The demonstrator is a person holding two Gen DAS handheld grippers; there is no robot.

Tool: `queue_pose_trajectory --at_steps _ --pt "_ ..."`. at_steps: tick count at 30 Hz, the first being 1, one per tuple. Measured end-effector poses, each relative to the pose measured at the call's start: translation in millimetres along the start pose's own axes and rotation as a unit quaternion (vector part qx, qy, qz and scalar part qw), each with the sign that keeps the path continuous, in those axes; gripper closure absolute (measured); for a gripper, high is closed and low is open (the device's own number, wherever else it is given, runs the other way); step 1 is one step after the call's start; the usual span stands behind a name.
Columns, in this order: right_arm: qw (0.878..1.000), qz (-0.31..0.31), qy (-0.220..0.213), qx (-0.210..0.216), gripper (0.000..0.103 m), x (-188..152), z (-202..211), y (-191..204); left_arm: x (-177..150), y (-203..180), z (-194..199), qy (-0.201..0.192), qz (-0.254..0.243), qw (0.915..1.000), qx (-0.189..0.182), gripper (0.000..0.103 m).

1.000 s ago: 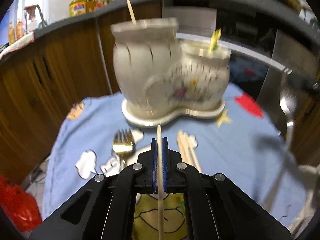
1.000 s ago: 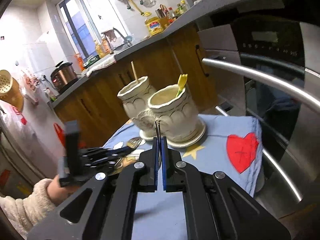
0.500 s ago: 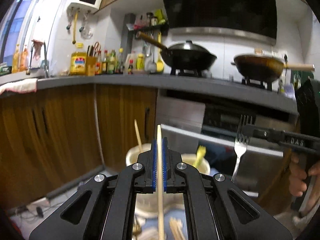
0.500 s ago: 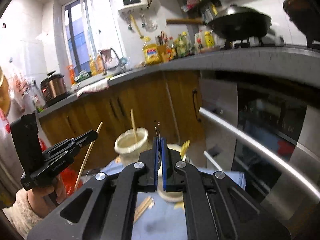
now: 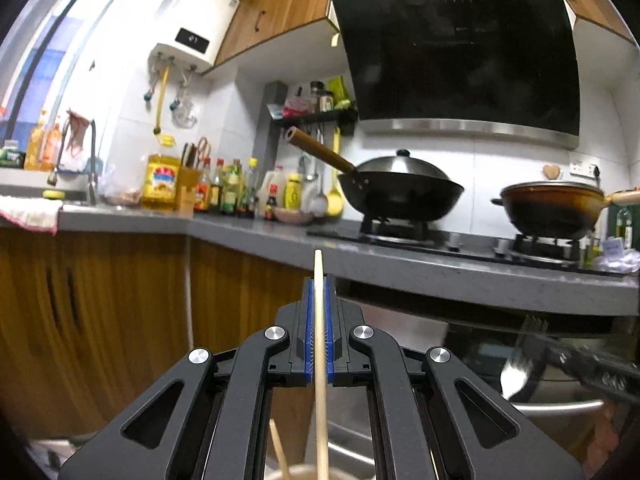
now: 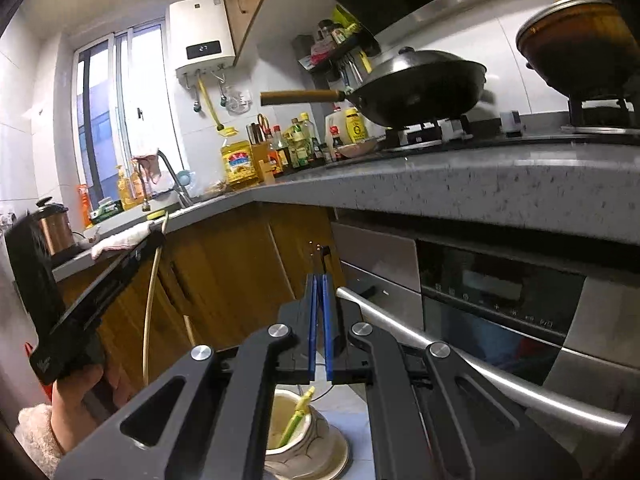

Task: Organize utensils
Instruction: 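Lower the chopstick into the tall cup and open the left tool while the right tool carries the fork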

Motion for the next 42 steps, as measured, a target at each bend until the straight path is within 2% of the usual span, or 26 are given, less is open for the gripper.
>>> queue_pose_trajectory --at_steps 5,12,16,22,28,31,42 --pt "1.000 0.015 0.004 -0.010 0.100 -14.0 -9.0 -3.8 -15.4 -1.5 -9.0 -0.008 -0.018 0.9997 0.014 0.098" --pt "0.999 0.044 0.023 0.009 0.100 -28.1 -19.1 3.4 -23.8 5.3 -5.1 -0.014 -0.008 0.9999 -0.003 0.098" --pt "0.998 0.053 0.035 0.014 0.100 -33.5 -22.9 5.0 -30.8 12.5 4.1 -0.008 0.002 1.0000 -0.001 0.098" --pt "0.996 0.068 0.041 0.029 0.100 -39.1 -23.0 10.1 -46.7 26.9 36.0 -0.010 0.011 0.9997 0.020 0.098" --pt "0.994 0.090 0.056 0.033 0.100 -48.8 -25.9 20.2 -70.9 37.4 54.8 0.026 0.013 0.9986 0.045 0.098" --pt "0.993 0.099 0.063 0.030 0.100 -53.7 -29.5 24.0 -76.2 38.8 53.3 0.046 0.012 0.9982 0.038 0.098" --pt "0.992 0.091 0.080 0.026 0.099 -66.8 -42.1 22.1 -93.5 33.6 53.4 0.071 -0.024 0.9969 0.026 0.098"
Point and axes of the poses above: each gripper's, at about its wrist camera, not at the fingertips, and z roughly against the way its jaws point, y to its left, x to its top, the point moved 4 cm from there along -z, roughly the way its jaws point, and after that the axes turned 14 degrees about x, right-handed, at the moved point
